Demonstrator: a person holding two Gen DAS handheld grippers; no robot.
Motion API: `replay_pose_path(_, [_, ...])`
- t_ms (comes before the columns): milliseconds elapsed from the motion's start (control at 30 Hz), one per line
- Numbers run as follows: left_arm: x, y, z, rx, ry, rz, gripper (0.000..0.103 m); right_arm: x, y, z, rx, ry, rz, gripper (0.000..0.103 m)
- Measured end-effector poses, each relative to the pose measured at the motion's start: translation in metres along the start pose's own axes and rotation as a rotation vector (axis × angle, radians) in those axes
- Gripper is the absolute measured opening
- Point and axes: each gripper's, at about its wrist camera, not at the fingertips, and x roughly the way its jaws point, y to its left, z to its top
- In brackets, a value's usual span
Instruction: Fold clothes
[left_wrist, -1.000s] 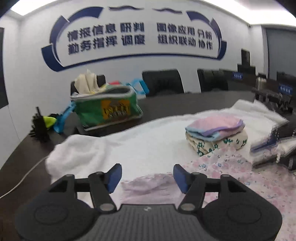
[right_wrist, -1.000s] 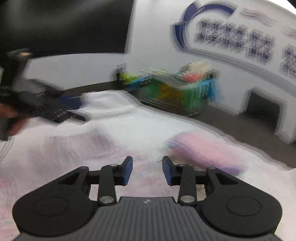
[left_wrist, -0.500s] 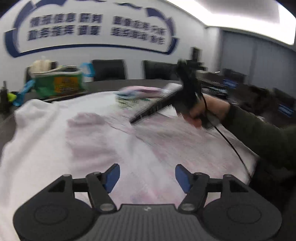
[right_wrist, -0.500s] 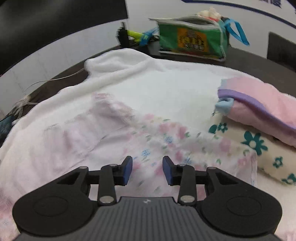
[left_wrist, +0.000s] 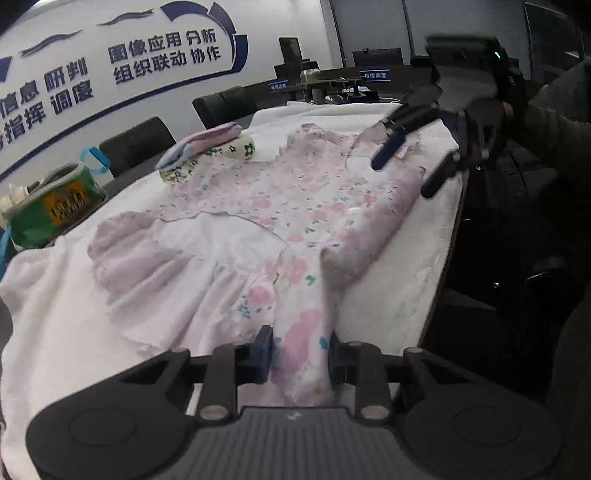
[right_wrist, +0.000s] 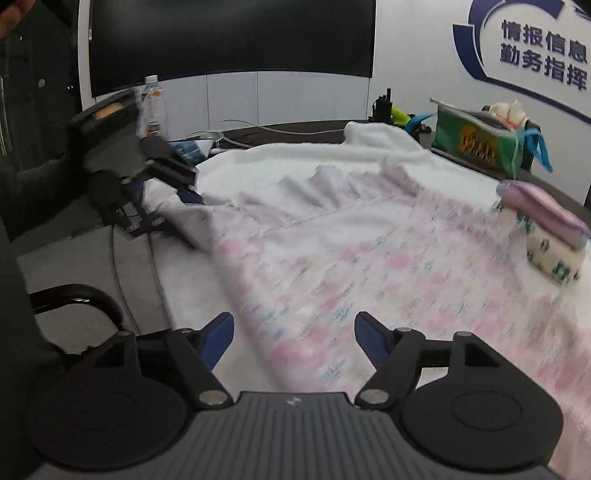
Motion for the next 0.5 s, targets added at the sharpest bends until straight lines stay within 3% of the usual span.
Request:
replay_pose_path(33, [-0.001,-0.001,0.001,0.038,0.008,0.015,0.024,0.003,0.002,-0.004,-0.003,0.006,-0.027,0.073])
replay_pose_path(67, [-0.003,-0.002,0.002,0.077,0.016,0.03,0.012,0.008,0.003,-0.007,-0.003,0.015,-0.051,0.069])
replay_pose_path(100, [-0.004,-0.003,0.003,0.115,0.024,0.045,0.002,0.013,0.001,-0.009,-0.001,0.025,-0.072,0.051])
replay_pose_path(133, [-0.01,-0.006,0.007,0.169,0.02,0.074,0.0,0.018,-0.002,-0.01,0.004,0.038,-0.076,0.036])
replay_pose_path(167, [-0.018,-0.008,0.012,0.206,0.001,0.104,0.0,0.021,-0.004,-0.011,0.01,0.045,-0.071,0.011])
replay_pose_path(267, [-0.038,-0.02,0.021,0.296,-0.033,0.181,0.0,0.017,0.0,-0.014,-0.01,0.018,-0.071,0.003])
replay_pose_path(400, [-0.033,-0.031,-0.002,0.233,0.038,0.125,0.002,0.004,0.014,-0.023,-0.056,0.028,-0.056,0.002])
replay_pose_path(500, [-0.037,-0.032,-0.02,0.142,0.029,0.07,0.012,0.001,0.016,-0.027,-0.054,0.05,-0.05,0.007])
